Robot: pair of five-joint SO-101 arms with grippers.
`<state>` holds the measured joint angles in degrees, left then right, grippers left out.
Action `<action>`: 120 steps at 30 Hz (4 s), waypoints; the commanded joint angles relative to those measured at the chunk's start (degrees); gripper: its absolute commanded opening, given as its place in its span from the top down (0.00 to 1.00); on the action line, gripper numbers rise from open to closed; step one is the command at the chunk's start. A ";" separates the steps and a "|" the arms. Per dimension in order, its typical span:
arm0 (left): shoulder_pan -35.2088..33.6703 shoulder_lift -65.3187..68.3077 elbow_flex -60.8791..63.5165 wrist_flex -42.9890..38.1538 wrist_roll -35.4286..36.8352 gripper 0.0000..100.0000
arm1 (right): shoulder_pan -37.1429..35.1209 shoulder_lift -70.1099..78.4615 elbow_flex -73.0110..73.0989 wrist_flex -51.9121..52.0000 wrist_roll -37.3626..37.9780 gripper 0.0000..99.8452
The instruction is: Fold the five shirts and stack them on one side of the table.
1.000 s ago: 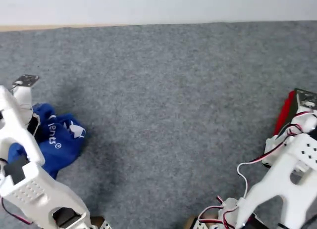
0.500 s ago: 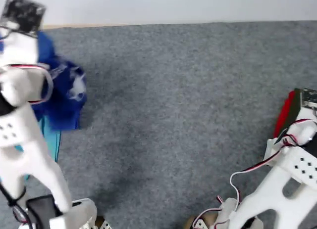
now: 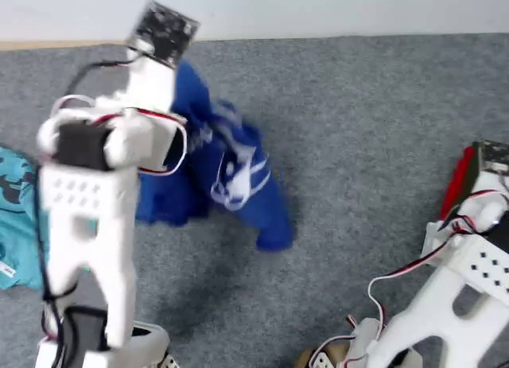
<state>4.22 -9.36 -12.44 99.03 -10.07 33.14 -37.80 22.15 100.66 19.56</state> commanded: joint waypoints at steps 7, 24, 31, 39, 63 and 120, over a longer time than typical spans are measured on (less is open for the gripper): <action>-16.53 7.74 16.66 -7.56 -10.90 0.82 | -25.27 0.22 -0.53 1.71 -4.66 0.99; -41.58 7.03 16.66 -8.35 -15.30 0.82 | -57.71 39.52 -25.23 1.36 -6.68 0.80; -43.78 7.03 16.66 -8.35 -15.21 0.82 | -62.73 57.63 -42.37 1.27 -6.68 0.80; -44.04 7.03 16.66 -8.44 -15.21 0.82 | -62.73 76.79 -57.49 1.89 -6.33 0.86; -43.78 7.12 17.01 -9.32 -15.12 0.86 | -53.23 56.92 -87.21 2.24 7.12 0.99; -43.96 7.03 23.25 -12.48 -15.21 0.86 | -48.48 70.20 -115.87 -1.10 5.98 0.99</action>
<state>-39.65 -1.27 11.12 87.16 -25.01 -18.55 36.92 -86.77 100.13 22.81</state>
